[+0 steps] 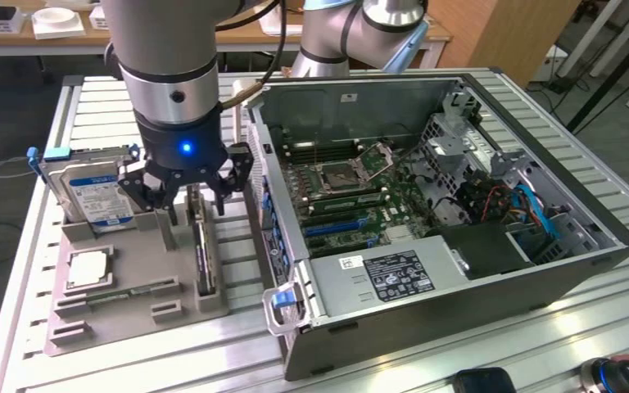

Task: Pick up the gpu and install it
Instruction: 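Pick up the gpu and move the gpu toward the slot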

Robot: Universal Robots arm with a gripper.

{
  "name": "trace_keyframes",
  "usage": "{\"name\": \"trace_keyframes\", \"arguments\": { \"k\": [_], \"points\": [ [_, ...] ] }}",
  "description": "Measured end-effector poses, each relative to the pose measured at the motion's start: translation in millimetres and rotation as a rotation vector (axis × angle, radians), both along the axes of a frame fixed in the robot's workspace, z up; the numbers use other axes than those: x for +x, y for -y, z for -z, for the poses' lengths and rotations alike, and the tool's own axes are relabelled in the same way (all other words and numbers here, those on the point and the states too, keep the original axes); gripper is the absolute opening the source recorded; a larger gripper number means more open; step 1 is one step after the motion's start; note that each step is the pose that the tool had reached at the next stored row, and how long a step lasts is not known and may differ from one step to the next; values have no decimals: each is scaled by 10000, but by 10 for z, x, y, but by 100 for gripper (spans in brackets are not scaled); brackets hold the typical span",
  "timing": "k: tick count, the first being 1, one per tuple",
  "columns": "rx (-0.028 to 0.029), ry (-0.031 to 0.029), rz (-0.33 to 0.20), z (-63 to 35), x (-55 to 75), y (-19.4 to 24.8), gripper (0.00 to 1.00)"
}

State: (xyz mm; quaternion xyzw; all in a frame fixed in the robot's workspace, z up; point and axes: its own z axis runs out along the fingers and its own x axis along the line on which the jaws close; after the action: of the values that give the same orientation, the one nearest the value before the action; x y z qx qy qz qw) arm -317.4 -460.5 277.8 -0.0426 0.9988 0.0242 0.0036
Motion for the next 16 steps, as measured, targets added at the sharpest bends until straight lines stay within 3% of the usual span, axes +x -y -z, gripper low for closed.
{"name": "trace_keyframes", "arguments": {
  "k": [6, 16],
  "points": [
    [0, 0, 0, 90, 0, 8, 62],
    [7, 2, 2, 233, -1, 60, 62]
  ]
}}
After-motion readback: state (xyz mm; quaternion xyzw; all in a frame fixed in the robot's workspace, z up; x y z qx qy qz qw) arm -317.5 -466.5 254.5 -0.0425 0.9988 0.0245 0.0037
